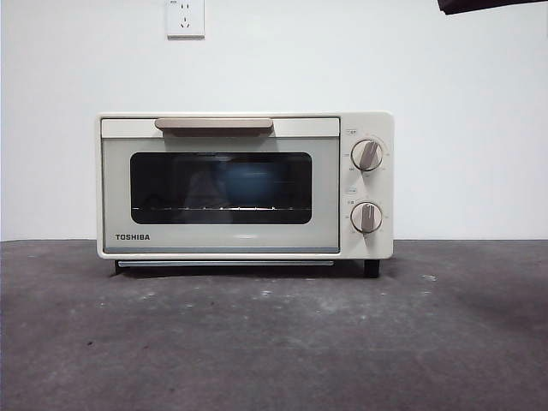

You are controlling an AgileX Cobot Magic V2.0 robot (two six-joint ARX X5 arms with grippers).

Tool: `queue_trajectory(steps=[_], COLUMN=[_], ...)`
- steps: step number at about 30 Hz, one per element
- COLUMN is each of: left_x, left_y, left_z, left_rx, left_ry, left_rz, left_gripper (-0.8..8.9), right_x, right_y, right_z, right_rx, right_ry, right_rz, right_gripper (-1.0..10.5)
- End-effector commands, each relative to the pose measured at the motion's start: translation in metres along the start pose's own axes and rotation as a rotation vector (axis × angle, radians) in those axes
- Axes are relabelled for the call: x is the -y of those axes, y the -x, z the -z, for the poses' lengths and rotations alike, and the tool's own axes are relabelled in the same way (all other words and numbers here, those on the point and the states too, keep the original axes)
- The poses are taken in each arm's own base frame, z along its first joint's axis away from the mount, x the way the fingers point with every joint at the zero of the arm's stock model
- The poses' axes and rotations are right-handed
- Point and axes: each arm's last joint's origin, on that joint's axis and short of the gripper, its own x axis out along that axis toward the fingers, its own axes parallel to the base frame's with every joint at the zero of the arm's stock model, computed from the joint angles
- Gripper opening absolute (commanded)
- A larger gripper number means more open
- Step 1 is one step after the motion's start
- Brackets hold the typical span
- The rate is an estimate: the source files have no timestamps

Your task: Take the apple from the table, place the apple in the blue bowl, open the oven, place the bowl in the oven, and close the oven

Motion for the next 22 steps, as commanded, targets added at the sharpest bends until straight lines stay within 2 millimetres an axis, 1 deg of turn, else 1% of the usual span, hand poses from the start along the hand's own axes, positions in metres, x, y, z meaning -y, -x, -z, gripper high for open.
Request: queue_trajectory(steps=[1,6,9,14,20,22], left_x=[0.0,-0.001,-0.002,-0.002,-0.001,-0.001], left_y=[0.002,0.005,0.007,0.008,0.009,0.009], left_z=[0.015,0.039,0.049,0.06,0.072,0.071], left_rx=[-0.003,-0.024,-0.049,-0.096,-0.215,-0.212], left_ry=[0.016,0.017,0.019,0.025,0.051,0.062], left_rz=[-0.011,-0.031,-0.04,-0.041,-0.041,-0.041], left_gripper=[0.07,0.07,0.07,0.07,0.07,0.07], right_x=[-0.001,-0.001,-0.001,-0.001,-0.001,-0.001], right_y=[0.0,0.0,0.0,0.0,0.0,0.0], right_z=[-0.002,-0.002,-0.002,-0.002,-0.002,-0.002], right_rx=[0.007,0.007,0.008,0.008,0.008,0.008], right_ry=[0.014,0.014,0.014,0.014,0.014,0.014], right_rz=[-0.003,-0.003,-0.003,-0.004,-0.003,-0.003], right_gripper=[0.0,0.0,0.0,0.0,0.0,0.0])
